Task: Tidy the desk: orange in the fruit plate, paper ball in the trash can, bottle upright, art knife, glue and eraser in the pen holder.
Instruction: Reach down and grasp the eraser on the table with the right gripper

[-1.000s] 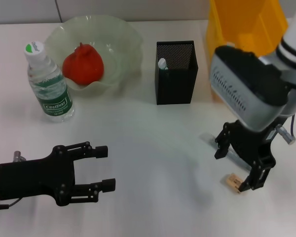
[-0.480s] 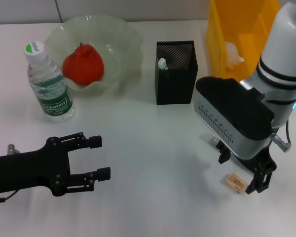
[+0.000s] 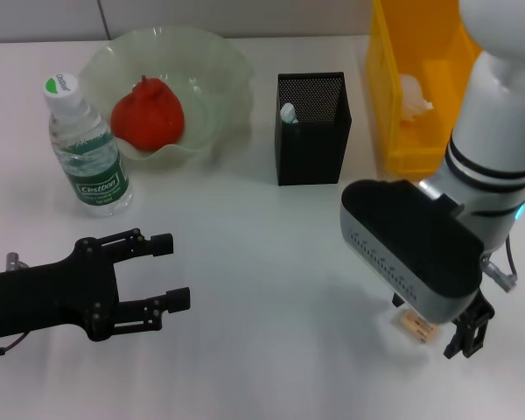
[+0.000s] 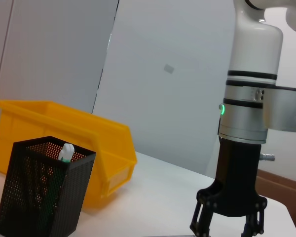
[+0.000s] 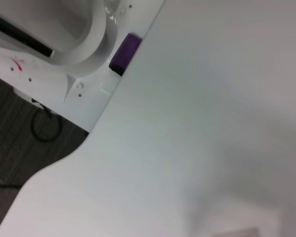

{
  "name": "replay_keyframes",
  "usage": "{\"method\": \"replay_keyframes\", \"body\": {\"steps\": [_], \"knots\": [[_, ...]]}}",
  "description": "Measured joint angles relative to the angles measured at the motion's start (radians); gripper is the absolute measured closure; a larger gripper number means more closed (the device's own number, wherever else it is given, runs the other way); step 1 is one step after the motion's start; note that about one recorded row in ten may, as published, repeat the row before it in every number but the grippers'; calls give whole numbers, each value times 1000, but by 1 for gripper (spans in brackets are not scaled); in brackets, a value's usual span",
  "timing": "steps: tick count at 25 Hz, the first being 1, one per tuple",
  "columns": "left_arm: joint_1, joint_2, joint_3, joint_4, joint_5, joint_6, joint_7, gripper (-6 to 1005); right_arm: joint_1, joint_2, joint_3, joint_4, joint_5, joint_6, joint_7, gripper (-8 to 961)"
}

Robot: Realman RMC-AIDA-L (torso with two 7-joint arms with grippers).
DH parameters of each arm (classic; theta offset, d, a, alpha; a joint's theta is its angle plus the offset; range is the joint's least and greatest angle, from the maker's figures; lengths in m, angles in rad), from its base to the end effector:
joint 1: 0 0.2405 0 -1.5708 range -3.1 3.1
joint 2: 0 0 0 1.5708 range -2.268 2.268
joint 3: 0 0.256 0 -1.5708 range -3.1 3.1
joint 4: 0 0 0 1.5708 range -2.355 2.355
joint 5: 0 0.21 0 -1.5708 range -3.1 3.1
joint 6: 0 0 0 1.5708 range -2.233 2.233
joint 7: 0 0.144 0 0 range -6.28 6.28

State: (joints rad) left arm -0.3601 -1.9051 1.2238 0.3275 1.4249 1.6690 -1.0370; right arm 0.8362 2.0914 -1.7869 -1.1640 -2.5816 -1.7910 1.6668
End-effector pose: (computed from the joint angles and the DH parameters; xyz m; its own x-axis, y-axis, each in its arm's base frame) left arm -0.3076 0.2505 -0.0015 0.7372 0.2988 0.6060 0.3933 -0.9191 -0.0252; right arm 0.1480 0.3103 -0.0614 0.6231 0.5434 0.5626 0.2930 -0.8291 0.4763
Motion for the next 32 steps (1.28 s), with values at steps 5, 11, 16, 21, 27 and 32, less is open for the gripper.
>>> {"method": "replay_keyframes", "body": {"steps": [5,11,16,21,27,32], "knots": [[0,0,0,0,0,0,0,197,-35,0,-38,-34,-14,26,8,173],[0,-1,0,1,0,4,0,197,-60,0,-52,-47,-31,76,10,238],[0,-2,-1,1,-1,7,-2,197,-65,-1,-56,-50,-31,78,10,387],[0,-2,-1,1,-2,8,-3,197,-69,-1,-60,-50,-31,78,9,414],[0,-2,-1,1,-3,8,-3,197,-72,-1,-73,-47,-26,89,8,446],[0,0,-1,1,-3,8,-3,197,-75,-1,-74,-46,-24,92,9,472]]}}
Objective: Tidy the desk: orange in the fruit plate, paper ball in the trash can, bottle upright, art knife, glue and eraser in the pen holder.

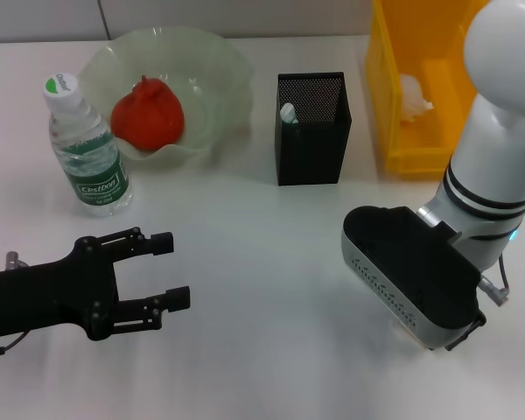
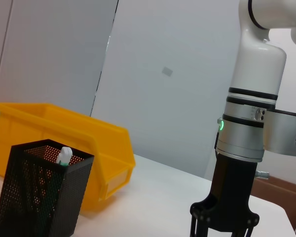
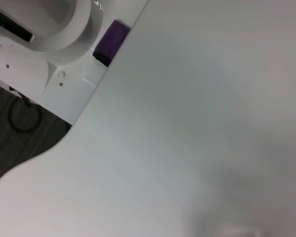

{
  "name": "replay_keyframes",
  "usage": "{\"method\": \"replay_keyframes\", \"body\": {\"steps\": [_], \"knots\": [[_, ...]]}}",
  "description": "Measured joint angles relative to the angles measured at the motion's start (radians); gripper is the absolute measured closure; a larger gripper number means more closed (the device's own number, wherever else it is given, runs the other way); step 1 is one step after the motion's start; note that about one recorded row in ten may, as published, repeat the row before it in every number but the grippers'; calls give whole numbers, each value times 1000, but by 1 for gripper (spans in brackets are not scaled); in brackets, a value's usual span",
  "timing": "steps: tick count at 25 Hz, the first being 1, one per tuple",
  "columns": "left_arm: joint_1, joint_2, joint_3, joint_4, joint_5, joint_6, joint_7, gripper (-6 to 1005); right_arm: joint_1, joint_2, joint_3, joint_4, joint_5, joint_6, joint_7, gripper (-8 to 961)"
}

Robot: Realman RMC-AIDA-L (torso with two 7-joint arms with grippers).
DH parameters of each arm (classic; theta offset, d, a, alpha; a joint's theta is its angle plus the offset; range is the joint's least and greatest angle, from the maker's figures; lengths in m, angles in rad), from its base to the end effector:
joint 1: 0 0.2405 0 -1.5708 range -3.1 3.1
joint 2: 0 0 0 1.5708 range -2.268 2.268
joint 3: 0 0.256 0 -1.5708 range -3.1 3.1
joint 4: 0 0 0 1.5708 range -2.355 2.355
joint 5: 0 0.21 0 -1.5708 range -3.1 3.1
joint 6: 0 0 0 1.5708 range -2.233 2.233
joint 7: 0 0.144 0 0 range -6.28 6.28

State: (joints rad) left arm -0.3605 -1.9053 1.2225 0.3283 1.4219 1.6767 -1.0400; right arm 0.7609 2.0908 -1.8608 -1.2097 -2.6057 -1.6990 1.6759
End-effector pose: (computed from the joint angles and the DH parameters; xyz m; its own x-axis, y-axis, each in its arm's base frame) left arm -0.3064 0.2505 -0.0008 0.7325 0.2983 0.6120 0.3918 -0.9198 -0.0206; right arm 0.1611 0.3044 -0.0718 0.6042 0.5548 0.5720 0.3422 -0.8289 0.4425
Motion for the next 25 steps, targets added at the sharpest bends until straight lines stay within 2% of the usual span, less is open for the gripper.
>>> {"method": "replay_keyframes", "body": {"steps": [7,12,13,16,18,22,24,25], "knots": [[0,2,0,0,-1,0,0,197,-11,0,5,-12,-1,16,10,510],[0,3,0,1,-2,0,0,197,-8,0,74,-29,6,11,22,537],[0,3,-12,3,-3,2,0,197,13,-2,165,-31,41,-26,35,543],[1,3,-40,4,-1,14,0,197,38,-6,269,-15,89,-77,39,543],[2,2,-53,4,0,19,0,197,50,-7,376,8,135,-105,39,543],[8,-3,-111,7,-1,37,3,197,39,-9,559,77,214,-100,2,544],[8,-3,-111,7,-1,37,3,197,26,-9,629,127,236,-76,-26,544],[9,-5,-142,9,0,51,7,197,20,-9,661,154,247,-60,-40,544]]}}
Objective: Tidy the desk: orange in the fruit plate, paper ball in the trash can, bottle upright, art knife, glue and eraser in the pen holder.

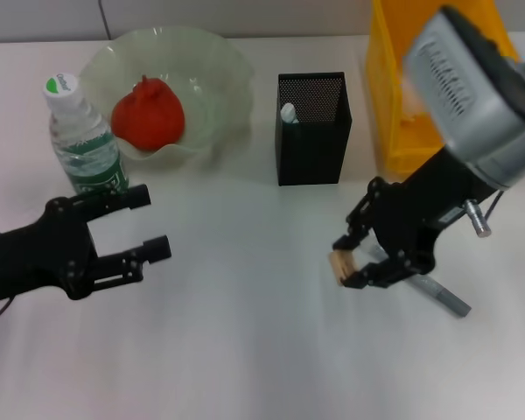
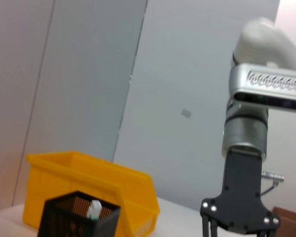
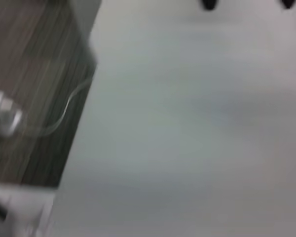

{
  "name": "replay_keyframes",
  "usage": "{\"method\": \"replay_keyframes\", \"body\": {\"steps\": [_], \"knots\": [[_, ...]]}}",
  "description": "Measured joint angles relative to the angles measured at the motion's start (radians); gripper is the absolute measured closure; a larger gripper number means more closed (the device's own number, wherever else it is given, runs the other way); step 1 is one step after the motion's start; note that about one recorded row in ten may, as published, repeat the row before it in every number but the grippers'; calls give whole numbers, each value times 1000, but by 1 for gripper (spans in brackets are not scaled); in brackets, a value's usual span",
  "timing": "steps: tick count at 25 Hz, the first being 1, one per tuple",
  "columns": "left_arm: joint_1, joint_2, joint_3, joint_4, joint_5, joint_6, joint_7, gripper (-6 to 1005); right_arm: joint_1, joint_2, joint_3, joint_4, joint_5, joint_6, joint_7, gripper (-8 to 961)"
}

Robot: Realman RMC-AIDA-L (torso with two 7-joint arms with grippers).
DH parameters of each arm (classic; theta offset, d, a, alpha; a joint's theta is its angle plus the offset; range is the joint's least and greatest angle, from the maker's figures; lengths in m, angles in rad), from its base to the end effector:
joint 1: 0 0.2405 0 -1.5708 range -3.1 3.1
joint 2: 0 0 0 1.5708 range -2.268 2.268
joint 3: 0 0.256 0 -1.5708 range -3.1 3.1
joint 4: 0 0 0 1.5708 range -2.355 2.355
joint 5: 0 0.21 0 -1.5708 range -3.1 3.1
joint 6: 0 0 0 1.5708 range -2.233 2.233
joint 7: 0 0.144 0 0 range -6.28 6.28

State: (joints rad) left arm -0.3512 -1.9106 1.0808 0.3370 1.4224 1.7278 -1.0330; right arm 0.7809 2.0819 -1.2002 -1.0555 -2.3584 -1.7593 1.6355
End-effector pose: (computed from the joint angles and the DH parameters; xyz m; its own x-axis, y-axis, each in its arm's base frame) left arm -0.3027 0.2583 0.0178 0.6749 0.2349 0.6995 0.4081 -0.9086 -0.0886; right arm 0.1525 0.3462 -0.0179 0.9808 0.0848 0.1755 0.0603 -0.9883 0.1404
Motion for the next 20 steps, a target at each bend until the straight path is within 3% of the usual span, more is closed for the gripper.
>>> {"method": "replay_keyframes", "body": {"steps": [5,14,16,20], "knots": [[1,-4,-20,1,-2,3,9,197,-67,-2,169,186,137,104,-116,543],[7,-21,-26,9,1,2,45,197,-158,-2,277,354,392,168,-262,544],[4,-40,-28,12,0,-16,62,197,-180,-2,293,386,459,180,-290,543],[4,-49,-35,12,-2,-25,69,197,-231,1,300,461,601,187,-377,542]]}}
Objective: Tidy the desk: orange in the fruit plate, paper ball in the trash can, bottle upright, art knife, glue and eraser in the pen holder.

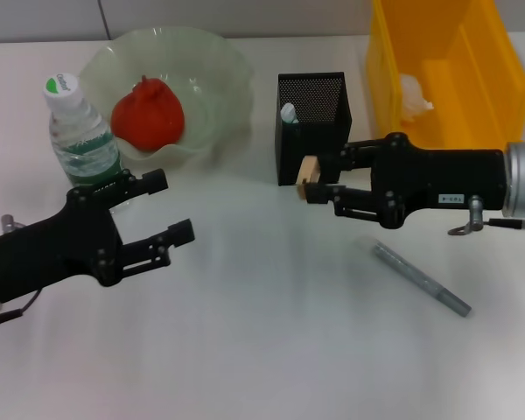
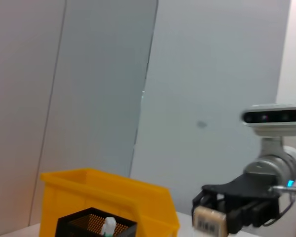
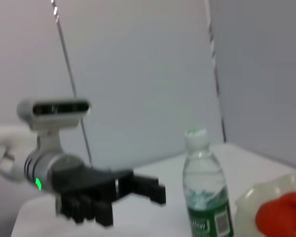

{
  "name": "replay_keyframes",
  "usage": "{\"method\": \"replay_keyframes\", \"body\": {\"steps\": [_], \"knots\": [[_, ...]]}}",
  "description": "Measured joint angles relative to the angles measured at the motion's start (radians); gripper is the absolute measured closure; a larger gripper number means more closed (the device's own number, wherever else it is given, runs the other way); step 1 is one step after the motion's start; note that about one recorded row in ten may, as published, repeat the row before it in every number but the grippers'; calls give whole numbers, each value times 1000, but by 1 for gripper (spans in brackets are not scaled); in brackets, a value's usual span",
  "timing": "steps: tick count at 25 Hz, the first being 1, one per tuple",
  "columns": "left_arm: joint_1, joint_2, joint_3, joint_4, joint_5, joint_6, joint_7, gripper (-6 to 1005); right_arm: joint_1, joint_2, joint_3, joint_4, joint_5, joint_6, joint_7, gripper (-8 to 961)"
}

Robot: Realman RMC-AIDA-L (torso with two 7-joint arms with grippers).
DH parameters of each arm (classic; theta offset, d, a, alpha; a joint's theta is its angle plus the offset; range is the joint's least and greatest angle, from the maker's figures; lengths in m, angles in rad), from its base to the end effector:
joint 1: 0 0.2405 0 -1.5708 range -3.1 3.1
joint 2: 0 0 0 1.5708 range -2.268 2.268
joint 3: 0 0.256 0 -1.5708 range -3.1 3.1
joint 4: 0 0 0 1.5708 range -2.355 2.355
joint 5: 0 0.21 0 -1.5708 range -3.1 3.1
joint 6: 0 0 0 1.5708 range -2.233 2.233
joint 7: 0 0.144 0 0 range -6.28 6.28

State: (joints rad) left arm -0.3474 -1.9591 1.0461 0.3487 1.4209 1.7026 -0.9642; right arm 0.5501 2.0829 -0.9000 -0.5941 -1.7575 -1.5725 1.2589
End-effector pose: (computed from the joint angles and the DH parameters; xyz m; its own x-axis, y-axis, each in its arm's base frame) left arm -0.2952 0.2606 0.0048 0.6714 0.1674 0.7220 0.3876 -0.9096 -0.1495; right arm 0.2240 0.3281 -0.0224 0.7833 -0.2024 -0.5878 -0.3054 -0.9489 -0.0801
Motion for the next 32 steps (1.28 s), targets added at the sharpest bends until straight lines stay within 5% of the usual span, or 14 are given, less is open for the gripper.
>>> {"method": "replay_keyframes", "body": {"steps": [3,14,32], "knots": [[0,-27,-17,1,2,-41,8,197,-10,0,1,59,75,8,-65,542],[3,-42,-7,-4,6,-41,36,197,-16,2,2,227,370,123,-277,540],[13,-36,-6,-10,7,-43,58,197,78,1,-49,251,392,374,-301,536]]}}
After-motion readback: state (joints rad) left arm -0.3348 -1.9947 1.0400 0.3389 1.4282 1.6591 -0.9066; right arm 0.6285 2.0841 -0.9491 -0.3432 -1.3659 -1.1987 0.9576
